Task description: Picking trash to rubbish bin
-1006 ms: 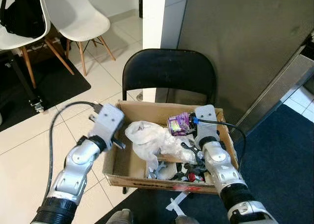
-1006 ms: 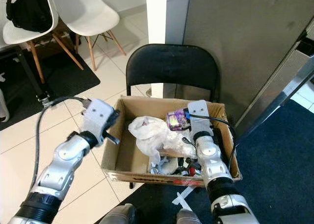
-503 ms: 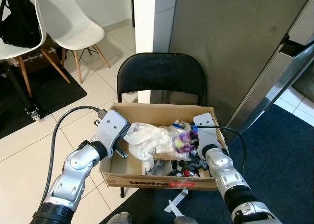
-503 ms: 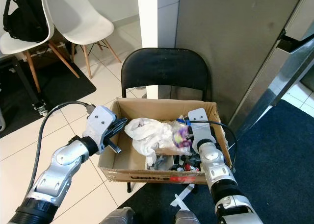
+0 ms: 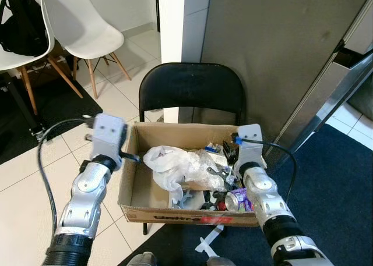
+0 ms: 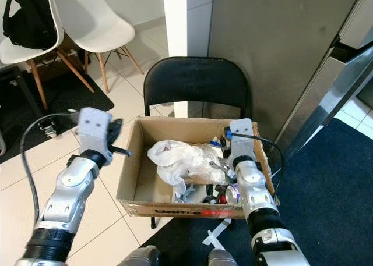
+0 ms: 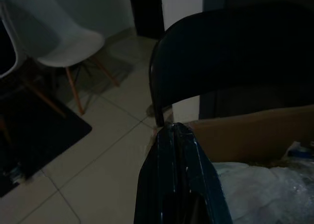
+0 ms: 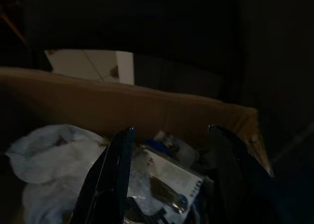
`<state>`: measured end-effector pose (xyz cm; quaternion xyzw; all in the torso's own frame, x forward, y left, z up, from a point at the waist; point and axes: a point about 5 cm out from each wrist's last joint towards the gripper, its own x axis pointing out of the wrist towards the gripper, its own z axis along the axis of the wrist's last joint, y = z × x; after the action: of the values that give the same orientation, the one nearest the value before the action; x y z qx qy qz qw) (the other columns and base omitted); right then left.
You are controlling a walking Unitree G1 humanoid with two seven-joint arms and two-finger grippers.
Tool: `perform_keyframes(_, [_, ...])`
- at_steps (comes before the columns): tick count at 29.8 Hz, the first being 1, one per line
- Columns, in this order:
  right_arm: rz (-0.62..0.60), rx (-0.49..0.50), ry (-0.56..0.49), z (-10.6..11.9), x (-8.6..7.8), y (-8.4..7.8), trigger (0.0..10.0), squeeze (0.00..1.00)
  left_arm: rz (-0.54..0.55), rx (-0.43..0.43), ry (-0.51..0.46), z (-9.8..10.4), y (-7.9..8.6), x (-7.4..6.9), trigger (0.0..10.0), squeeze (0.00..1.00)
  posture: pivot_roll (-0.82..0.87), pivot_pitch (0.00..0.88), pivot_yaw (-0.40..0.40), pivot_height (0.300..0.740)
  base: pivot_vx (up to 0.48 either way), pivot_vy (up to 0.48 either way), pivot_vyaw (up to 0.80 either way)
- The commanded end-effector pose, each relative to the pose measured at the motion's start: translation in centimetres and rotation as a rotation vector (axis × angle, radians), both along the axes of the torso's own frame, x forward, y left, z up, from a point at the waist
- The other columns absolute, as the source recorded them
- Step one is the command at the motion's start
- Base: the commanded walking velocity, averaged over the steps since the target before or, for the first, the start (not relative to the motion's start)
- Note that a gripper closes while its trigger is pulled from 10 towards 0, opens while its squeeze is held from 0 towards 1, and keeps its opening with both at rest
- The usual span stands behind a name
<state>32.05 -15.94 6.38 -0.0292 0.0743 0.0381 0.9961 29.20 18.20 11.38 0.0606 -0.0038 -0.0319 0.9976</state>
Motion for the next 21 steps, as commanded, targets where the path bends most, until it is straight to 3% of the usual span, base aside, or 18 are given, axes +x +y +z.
perform_keyframes(1, [0.016,0.024,-0.014,0.16,-0.1,0.32,10.0,0.0,0.023,-0.017,0.036,-0.88,0.07,-0.32,10.0,0.0,0.09,0.021,-0.01,0.74,0.0,0.0,0.0])
perform_keyframes(6, [0.02,0.031,-0.016,0.18,-0.1,0.48,10.0,0.0,0.012,-0.027,0.04,-1.08,-0.42,-0.51,10.0,0.0,0.09,0.022,-0.01,0.74,0.0,0.0,0.0])
perform_keyframes(21, [0.032,0.03,-0.02,0.16,-0.24,0.49,10.0,0.0,0.024,-0.038,0.038,-0.93,-0.84,-0.37,10.0,0.0,0.08,0.032,-0.012,0.74,-0.262,0.0,0.0])
